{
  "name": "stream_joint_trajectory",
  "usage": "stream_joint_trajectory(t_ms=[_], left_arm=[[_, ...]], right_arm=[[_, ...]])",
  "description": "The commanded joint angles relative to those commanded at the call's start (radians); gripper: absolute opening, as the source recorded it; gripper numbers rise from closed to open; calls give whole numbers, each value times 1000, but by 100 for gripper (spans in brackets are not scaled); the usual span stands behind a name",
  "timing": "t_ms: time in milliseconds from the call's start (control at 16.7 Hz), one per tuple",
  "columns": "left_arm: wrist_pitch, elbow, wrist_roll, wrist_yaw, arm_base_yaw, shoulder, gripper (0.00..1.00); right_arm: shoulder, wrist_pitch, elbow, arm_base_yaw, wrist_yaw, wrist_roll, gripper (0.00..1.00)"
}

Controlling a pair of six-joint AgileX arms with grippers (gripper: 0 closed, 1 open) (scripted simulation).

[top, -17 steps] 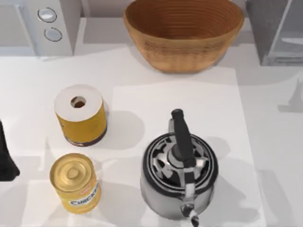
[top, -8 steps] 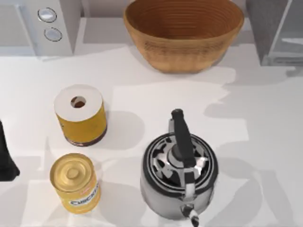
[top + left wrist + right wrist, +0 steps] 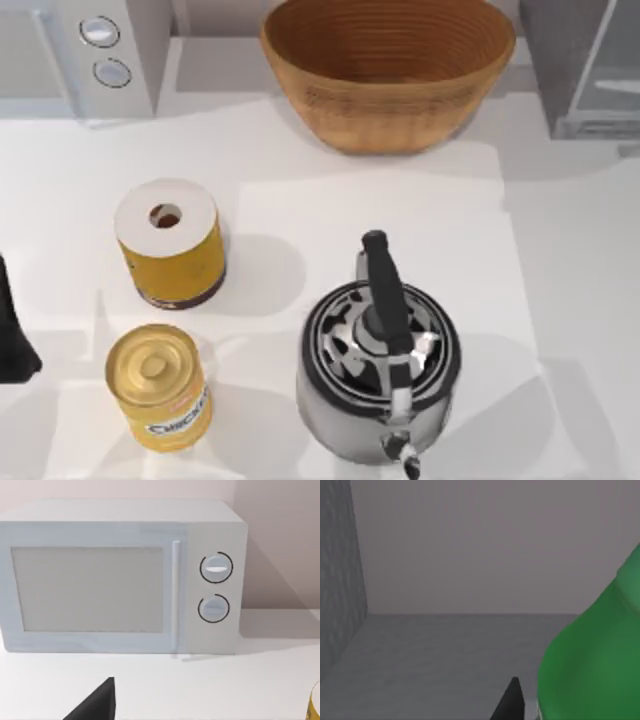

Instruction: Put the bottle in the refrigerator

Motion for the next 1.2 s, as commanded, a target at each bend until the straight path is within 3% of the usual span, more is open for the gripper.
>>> stream_joint_trajectory(t_ms=[360,900,1200], left_arm=[[0,0,0,0,0,0,100],[0,0,0,0,0,0,100],[0,0,0,0,0,0,100]], right_arm=[[33,-29,32,12,4,2,1],[228,-206,454,42,50,2,1],[266,-245,502,55,53,-1,1]])
